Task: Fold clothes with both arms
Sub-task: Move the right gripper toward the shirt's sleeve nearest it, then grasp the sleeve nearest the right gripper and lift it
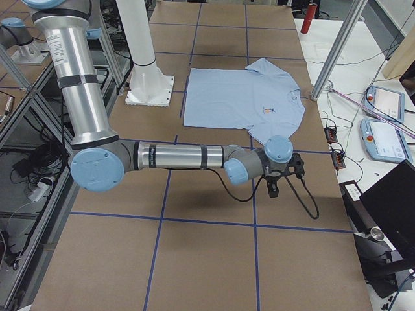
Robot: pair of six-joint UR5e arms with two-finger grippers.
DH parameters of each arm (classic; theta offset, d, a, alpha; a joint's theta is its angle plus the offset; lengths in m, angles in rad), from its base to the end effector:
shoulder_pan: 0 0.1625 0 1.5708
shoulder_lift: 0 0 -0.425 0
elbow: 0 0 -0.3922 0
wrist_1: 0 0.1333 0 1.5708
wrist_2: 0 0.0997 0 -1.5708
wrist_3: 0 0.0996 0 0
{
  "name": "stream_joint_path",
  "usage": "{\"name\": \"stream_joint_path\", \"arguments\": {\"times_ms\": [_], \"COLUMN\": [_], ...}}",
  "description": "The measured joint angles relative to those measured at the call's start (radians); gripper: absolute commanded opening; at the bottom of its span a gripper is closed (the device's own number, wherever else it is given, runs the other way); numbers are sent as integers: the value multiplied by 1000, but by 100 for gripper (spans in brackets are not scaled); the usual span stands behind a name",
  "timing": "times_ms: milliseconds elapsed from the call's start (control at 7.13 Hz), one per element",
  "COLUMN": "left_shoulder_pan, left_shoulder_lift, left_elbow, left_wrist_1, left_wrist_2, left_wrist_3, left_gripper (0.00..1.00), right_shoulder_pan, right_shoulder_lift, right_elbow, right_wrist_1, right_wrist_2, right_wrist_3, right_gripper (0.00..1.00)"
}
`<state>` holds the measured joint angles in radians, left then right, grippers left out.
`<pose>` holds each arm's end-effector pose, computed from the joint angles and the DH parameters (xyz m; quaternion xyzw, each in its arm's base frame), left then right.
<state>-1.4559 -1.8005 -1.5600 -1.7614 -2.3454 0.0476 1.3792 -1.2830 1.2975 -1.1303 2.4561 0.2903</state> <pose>0.0055 -0.6028 0.5168 0.1757 0.3759 0.1501 0.8974 -0.0648 -0.6292 0.5772 0.0983 -0.4539 -0.0531 0.8840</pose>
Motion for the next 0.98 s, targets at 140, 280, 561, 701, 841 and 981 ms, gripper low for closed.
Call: {"name": "stream_joint_path", "arguments": {"times_ms": [140, 280, 561, 701, 841, 981], "left_shoulder_pan": [14, 36, 65, 68, 69, 69], "left_shoulder_lift": [-10, -17, -22, -23, -23, -24], "left_elbow": [-3, -1, -2, -4, -5, -6], "left_wrist_1": [-25, -36, -44, -47, -48, -49], "left_wrist_2": [-10, -10, -6, -6, -7, -7], "left_wrist_3": [-1, -2, -38, -61, -72, -75], "left_gripper": [100, 100, 100, 100, 100, 100], "right_shoulder_pan": [-55, -107, -218, -264, -295, -320], "right_shoulder_lift": [59, 97, 151, 176, 199, 228], "right_elbow": [-25, -34, -51, -60, -82, -126], "right_wrist_1": [13, 30, 108, 134, 163, 199], "right_wrist_2": [-27, -67, -170, -206, -235, -267], "right_wrist_3": [17, 47, 169, 258, 322, 354], "right_gripper": [100, 100, 100, 100, 100, 100]}}
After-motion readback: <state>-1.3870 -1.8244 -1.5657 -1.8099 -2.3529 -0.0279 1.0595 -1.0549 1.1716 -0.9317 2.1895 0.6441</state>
